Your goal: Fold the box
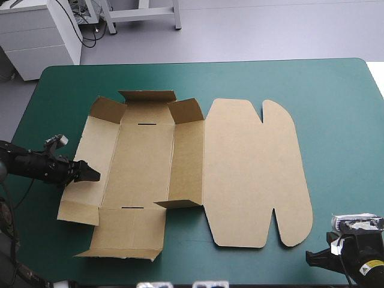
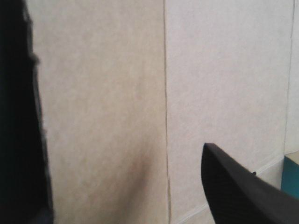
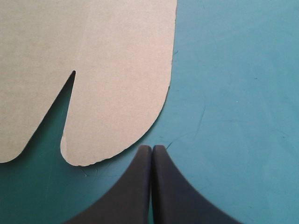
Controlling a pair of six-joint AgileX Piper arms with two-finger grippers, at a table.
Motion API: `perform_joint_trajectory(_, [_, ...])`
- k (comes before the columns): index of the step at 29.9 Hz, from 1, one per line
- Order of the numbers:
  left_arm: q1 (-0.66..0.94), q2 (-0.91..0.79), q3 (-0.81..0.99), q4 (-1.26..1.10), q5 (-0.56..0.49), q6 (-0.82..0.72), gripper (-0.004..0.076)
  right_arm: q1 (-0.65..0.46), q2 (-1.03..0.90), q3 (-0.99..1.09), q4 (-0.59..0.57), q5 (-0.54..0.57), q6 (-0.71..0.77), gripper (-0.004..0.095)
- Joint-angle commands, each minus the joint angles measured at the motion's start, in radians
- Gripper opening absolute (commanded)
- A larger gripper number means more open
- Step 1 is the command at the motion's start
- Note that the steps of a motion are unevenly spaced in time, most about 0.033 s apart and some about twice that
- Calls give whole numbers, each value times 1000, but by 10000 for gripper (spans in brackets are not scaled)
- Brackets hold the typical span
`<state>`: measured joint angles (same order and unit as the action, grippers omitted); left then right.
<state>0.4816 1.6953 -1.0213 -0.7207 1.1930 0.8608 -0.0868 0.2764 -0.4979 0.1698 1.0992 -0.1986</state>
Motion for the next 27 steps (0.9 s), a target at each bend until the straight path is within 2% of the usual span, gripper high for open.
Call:
perform_joint_trajectory(1, [-15, -35, -25, -83, 84, -7, 459, 3, 15, -26, 6, -52, -3, -19])
perform_joint_trajectory(6, [-26, -35, -25, -54, 84, -7, 417, 3, 15, -26, 8, -52, -3, -19])
perform_joint_trajectory(15, [-71, -34, -33, -42, 66, 0, 182, 3, 15, -26, 8, -54, -3, -19])
perform_joint_trajectory(20, [-130, -34, -95, 106, 66, -8, -6, 3, 15, -26, 8, -54, -3, -19])
perform_joint_trajectory(27, [-224, -34, -234, 171, 39, -4, -8, 3, 15, -26, 8, -54, -3, -19])
